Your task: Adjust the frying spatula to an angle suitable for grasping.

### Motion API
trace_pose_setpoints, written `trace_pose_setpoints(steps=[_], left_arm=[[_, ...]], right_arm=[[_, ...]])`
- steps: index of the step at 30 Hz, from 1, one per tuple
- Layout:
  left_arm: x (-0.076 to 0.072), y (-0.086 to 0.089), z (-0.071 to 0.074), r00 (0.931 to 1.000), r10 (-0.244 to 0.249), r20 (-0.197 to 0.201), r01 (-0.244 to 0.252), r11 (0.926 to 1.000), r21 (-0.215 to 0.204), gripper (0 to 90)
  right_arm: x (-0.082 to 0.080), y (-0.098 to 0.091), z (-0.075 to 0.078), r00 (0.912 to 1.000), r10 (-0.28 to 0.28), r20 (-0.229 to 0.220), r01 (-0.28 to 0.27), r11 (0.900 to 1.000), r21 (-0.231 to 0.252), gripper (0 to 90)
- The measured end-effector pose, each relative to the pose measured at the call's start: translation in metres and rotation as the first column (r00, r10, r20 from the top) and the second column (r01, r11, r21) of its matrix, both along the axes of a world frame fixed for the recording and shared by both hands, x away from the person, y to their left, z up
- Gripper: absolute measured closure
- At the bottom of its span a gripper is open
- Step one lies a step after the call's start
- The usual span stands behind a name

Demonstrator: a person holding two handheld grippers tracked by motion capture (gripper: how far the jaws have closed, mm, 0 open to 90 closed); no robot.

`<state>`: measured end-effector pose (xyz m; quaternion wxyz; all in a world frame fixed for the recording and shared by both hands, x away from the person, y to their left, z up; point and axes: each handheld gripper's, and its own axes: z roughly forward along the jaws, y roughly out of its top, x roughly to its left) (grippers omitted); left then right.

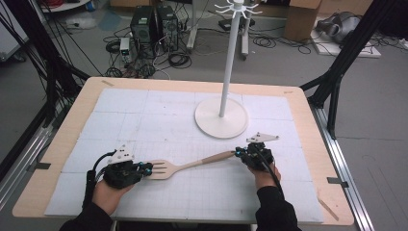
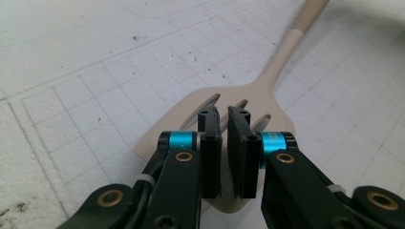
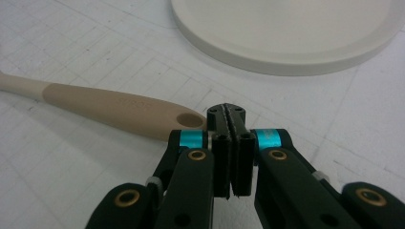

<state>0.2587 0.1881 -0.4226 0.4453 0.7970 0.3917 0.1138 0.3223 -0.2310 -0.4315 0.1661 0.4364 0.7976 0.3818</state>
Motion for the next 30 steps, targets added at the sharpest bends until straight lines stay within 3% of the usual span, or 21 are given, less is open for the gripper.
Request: trace_pose_setpoints(steps=[6,11,15,18,21,22,23,27,30], left_arm=[[-0.004,-0.001,0.001,0.9999,-0.014,0.0,0.014,0.9997,-0.019,80.7],[-0.006,-0.001,0.001,0.9997,-0.024,-0.003,0.024,0.9994,-0.027,75.0],[-0.007,0.002,0.005,0.9998,-0.01,0.019,0.011,0.9972,-0.073,66.3],[-0.005,0.008,0.009,0.999,0.0,0.045,0.004,0.9959,-0.09,60.5],[-0.002,0.019,0.018,0.9961,0.017,0.086,-0.003,0.9878,-0.156,54.0],[-0.002,0.019,0.018,0.9961,0.017,0.086,-0.003,0.9878,-0.156,51.5],[0.0,0.024,0.022,0.9936,0.018,0.111,0.003,0.9822,-0.188,48.5],[0.001,0.032,0.027,0.9872,0.025,0.158,0.012,0.9737,-0.228,36.9],[0.002,0.034,0.028,0.9835,0.03,0.179,0.014,0.9711,-0.238,24.6]], right_arm=[[0.004,0.0,-0.003,0.9999,-0.01,-0.009,0.01,0.9999,0.005,88.4],[0.005,-0.003,-0.004,0.9992,-0.031,-0.023,0.032,0.9994,0.013,78.1],[0.003,-0.01,0.001,0.9988,-0.049,-0.005,0.049,0.9982,0.034,74.6],[-0.006,-0.025,0.011,0.9959,-0.087,0.025,0.084,0.9923,0.091,68.2],[-0.018,-0.038,0.023,0.9925,-0.11,0.053,0.102,0.9871,0.123,62.1],[-0.023,-0.043,0.027,0.9896,-0.124,0.072,0.114,0.9853,0.127,58.5],[-0.029,-0.049,0.032,0.9846,-0.146,0.097,0.132,0.982,0.136,51.8],[-0.052,-0.068,0.045,0.9691,-0.199,0.146,0.173,0.9698,0.171,34.1],[-0.069,-0.078,0.05,0.9592,-0.208,0.192,0.179,0.971,0.159,21.7]])
